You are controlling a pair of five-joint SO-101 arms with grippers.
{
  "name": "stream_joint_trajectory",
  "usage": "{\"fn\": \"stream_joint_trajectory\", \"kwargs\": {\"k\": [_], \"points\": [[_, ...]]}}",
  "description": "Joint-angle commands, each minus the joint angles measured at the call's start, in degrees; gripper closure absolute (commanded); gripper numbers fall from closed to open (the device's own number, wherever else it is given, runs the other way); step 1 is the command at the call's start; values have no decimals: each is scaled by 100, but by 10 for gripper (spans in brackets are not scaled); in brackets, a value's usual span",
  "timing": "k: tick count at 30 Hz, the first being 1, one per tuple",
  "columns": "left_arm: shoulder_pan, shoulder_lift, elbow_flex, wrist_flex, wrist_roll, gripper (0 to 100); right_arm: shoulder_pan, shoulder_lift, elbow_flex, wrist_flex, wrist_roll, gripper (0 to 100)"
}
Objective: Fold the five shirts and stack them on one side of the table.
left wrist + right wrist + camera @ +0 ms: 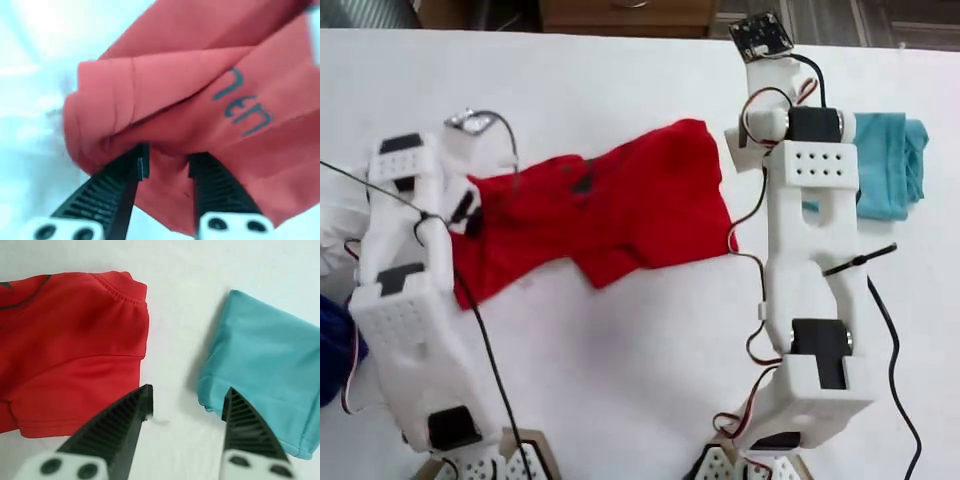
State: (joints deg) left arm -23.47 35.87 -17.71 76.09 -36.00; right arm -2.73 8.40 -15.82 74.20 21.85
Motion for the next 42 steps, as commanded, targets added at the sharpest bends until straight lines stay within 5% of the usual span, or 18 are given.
{"fn": "stream_joint_trajectory", "kwargs": {"k": [1,12,19,23,29,34,42], "points": [[-185,53,-1253,633,62,871,-57,-295,-62,-57,-26,769],[44,44,-2738,2646,-211,871,-66,-295,-44,-66,-26,769],[273,-1231,-822,2629,-413,875,-66,-295,-44,-66,-26,769],[554,-2673,1314,2207,-624,876,-66,-295,-44,-66,-26,769],[809,-4229,4374,255,-598,871,-66,-295,-44,-66,-35,769],[853,-4281,5156,-484,-580,871,-66,-295,-35,-40,-35,769],[862,-4281,5297,-589,-686,871,-57,-338,422,-31,0,769]]}}
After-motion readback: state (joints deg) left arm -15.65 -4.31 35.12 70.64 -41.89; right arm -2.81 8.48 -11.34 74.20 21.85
